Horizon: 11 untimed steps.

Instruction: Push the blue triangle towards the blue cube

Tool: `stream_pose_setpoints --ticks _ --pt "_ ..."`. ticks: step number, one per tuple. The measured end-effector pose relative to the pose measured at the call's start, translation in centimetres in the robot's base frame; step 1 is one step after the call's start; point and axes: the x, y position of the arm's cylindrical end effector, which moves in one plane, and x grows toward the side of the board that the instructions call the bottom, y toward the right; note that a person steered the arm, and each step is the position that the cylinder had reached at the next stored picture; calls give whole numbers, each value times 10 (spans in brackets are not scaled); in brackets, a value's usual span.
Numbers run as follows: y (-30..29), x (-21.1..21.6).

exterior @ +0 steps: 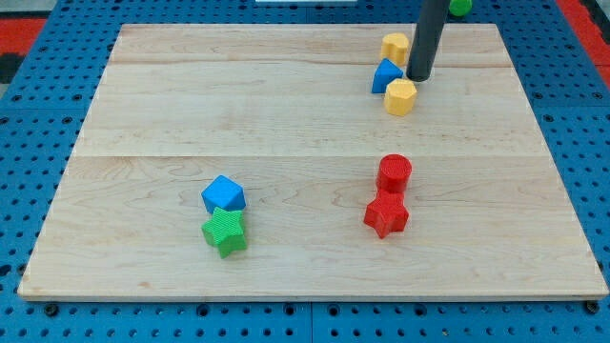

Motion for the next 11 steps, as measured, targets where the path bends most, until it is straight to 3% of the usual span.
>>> stream_pose_setpoints --ticks 2,4,5,6,7,8,10,11 --pt "-92 -1" --pt "-160 46" --pt "-161 33" --pt "-202 40" --pt "-231 71" --pt "-237 92" --pt "-211 63" --pt "-186 88"
